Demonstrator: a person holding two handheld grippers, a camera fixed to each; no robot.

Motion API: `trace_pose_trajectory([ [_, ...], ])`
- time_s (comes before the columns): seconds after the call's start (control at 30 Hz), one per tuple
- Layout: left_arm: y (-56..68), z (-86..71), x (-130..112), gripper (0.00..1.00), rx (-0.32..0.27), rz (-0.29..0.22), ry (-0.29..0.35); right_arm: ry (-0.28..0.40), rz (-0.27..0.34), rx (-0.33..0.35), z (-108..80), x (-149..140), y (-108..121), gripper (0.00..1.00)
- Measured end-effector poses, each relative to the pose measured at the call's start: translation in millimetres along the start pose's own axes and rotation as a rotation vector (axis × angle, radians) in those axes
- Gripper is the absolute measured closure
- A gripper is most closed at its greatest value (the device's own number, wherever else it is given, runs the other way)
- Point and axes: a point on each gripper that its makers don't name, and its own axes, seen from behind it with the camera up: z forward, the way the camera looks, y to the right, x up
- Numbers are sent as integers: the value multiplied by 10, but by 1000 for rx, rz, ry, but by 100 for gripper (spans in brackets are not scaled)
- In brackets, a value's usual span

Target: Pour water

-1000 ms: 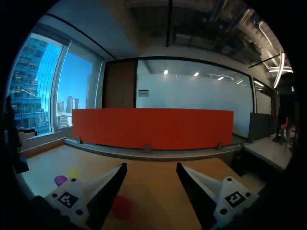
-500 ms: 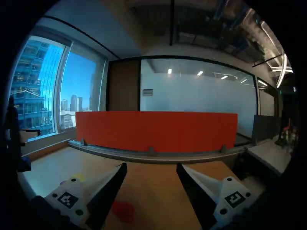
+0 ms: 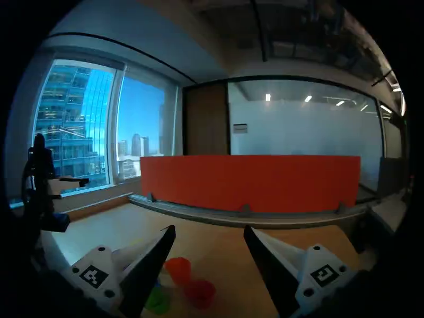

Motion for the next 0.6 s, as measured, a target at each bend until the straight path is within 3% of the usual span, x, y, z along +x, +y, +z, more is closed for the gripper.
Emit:
trace_pose_trajectory([
  [0.3,265,9,-6,3,-122,30,-15,10,-25,160,-11,90,-399,0],
  [0.6,410,55,-119,3,-207,33,-55,-26,-14,233,-28,31,-551,0],
])
